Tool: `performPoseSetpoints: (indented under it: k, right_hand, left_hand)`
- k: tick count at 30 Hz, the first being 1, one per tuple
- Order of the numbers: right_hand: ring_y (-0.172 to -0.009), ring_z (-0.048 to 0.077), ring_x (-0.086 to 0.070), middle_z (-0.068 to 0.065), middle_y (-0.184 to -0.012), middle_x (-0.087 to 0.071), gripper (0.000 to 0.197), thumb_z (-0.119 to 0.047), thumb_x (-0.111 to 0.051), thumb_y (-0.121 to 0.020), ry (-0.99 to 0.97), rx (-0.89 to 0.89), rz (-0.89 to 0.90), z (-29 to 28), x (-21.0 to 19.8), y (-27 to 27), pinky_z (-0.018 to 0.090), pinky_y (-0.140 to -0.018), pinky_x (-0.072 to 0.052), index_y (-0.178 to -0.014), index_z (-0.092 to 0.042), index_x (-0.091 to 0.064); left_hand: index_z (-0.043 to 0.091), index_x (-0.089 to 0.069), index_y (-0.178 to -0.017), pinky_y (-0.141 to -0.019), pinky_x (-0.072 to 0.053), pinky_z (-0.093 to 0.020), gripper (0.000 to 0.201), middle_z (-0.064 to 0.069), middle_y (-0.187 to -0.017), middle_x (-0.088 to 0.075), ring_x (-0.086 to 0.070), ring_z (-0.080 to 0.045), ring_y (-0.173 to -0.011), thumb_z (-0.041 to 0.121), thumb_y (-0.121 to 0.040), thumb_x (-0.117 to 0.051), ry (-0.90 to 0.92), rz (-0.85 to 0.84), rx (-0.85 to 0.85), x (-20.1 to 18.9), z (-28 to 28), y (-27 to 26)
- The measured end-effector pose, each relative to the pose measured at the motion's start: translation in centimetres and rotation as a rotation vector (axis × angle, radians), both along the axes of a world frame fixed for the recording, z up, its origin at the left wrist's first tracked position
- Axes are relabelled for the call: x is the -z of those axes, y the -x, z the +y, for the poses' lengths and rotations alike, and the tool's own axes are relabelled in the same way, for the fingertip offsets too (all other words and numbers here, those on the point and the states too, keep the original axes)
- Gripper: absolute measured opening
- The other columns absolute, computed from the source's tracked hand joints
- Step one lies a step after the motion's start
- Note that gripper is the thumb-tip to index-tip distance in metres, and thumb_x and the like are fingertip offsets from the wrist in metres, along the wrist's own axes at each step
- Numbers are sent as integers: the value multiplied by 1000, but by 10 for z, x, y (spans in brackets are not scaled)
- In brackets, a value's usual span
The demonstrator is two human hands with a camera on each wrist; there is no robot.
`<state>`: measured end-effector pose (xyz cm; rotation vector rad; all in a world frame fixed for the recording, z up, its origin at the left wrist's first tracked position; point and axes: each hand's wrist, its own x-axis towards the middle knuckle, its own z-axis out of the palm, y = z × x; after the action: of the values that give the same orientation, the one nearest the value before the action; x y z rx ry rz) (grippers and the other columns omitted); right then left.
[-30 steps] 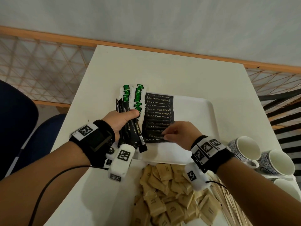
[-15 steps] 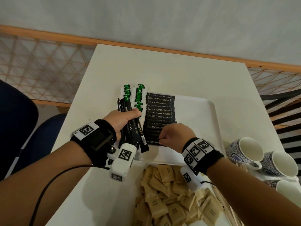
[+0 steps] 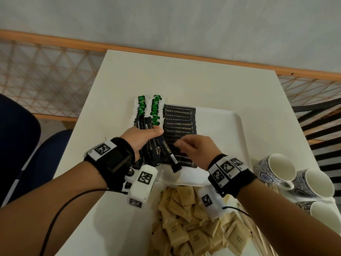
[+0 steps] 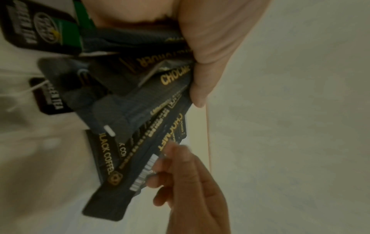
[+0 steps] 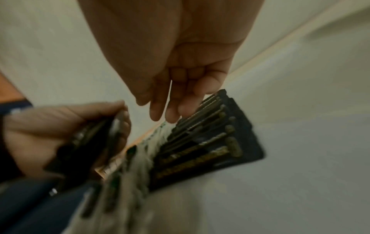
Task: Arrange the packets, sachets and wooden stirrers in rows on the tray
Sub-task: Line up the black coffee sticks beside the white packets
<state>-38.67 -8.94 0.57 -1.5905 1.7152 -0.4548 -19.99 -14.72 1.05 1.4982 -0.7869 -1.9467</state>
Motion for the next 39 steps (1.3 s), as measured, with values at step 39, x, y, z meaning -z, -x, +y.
performPoseSetpoints:
  k: [39]
  right_hand:
    - [-78,4,-55,-19,-74,-55,6,-31,-72,-79,-129,-151,298,9,13,4,18,-70,-43,-84,-32,-69]
  left_hand:
    - [14,-60,-86,-58,-52,-33,17,-7,-68,-58,-58,-20,-57,-2,-84,-62,-55,41,-58,-2,1,-5]
